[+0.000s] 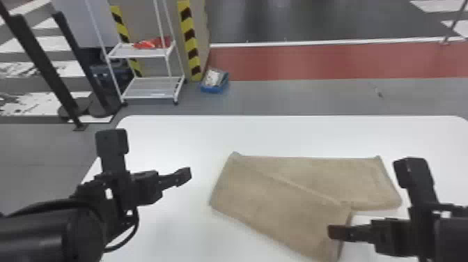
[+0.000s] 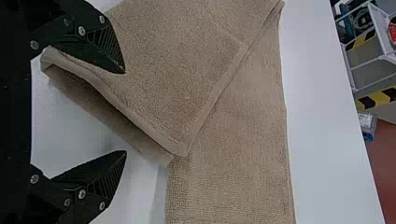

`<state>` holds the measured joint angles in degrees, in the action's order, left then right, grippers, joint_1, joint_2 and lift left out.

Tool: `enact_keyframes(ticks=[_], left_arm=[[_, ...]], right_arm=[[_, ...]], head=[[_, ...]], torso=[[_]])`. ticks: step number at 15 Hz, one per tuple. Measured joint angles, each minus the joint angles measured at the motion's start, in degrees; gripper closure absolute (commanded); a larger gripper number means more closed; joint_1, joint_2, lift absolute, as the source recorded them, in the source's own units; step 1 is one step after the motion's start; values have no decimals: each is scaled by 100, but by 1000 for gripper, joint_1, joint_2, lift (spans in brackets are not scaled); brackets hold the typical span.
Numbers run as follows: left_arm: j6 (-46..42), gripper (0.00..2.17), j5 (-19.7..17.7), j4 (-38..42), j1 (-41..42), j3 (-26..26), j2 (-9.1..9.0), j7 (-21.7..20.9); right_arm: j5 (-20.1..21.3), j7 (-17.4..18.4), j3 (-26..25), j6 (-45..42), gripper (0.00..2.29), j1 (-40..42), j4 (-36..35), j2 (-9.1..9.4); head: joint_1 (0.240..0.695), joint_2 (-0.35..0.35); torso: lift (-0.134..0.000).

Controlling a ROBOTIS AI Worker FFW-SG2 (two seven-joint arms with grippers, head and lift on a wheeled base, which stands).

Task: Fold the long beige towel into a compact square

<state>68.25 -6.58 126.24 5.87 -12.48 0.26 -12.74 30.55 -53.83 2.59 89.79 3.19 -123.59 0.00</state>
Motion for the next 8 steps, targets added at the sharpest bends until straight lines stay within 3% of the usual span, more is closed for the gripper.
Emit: enact_keyframes(ticks=[6,8], left_arm=[[1,87,-2,-7,-4,0,0,0],[0,87,-2,-11,-6,0,0,0]], right_arm=[[55,-66,118,0,319,116,-69,0],[62,-66,151,0,431,124,-74,0]], head=[[695,133],[695,135]], torso=[[-124],[-124]])
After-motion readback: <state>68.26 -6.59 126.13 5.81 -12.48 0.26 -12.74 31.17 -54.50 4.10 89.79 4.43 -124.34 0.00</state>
